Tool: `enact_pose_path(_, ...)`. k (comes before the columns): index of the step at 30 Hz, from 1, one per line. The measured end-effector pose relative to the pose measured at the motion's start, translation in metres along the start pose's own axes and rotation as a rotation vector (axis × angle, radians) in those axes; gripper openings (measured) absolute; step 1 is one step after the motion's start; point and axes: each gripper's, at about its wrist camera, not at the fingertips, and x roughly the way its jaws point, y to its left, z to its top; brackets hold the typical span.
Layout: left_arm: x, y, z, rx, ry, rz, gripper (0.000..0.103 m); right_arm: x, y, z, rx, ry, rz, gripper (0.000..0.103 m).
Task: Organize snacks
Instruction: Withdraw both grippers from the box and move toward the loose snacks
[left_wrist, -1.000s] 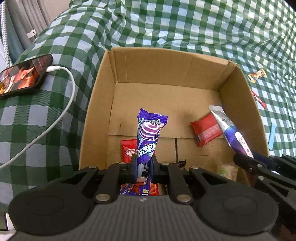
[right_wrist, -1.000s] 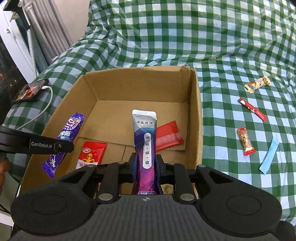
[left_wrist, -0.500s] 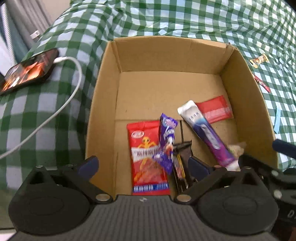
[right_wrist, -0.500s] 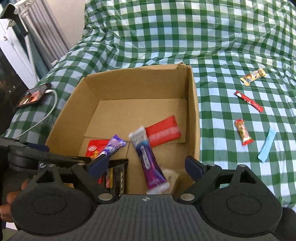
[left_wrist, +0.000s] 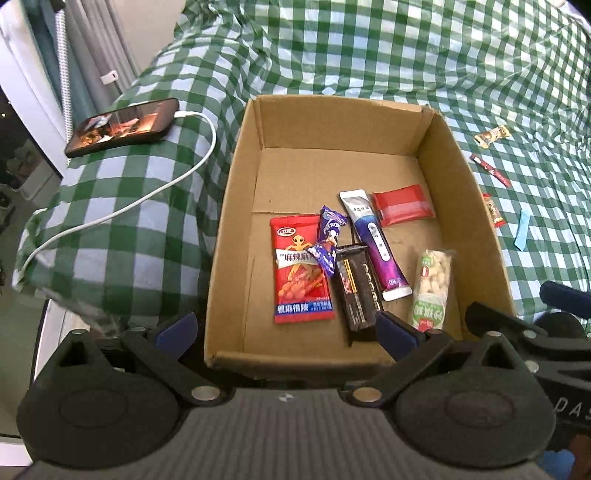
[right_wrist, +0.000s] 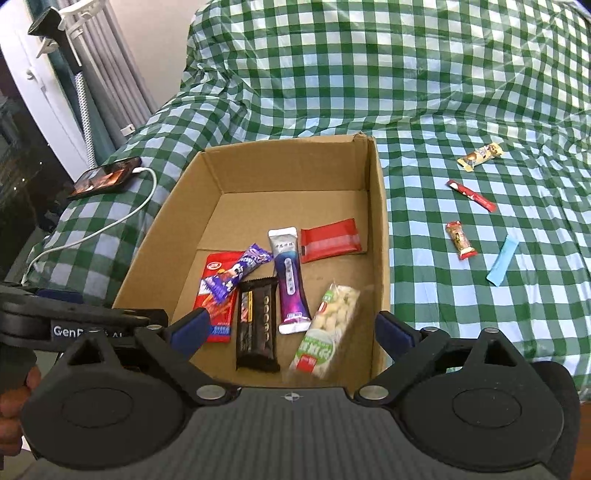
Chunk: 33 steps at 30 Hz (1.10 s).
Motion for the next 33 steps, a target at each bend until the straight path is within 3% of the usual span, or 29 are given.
enact_pose_path(14, -0.044, -0.008, -0.025, 0.019, -0.087, -0.002, 0.103, -0.053, 0.008, -0.014, -0.037, -0.074, -0.016, 0.097)
enact_pose_path(33, -0.070, -0.019, -0.035, 0.043, -0.128, 0.008, 0.103, -0.076, -0.002, -0.022, 0.023, -0.060, 0.024, 0.098)
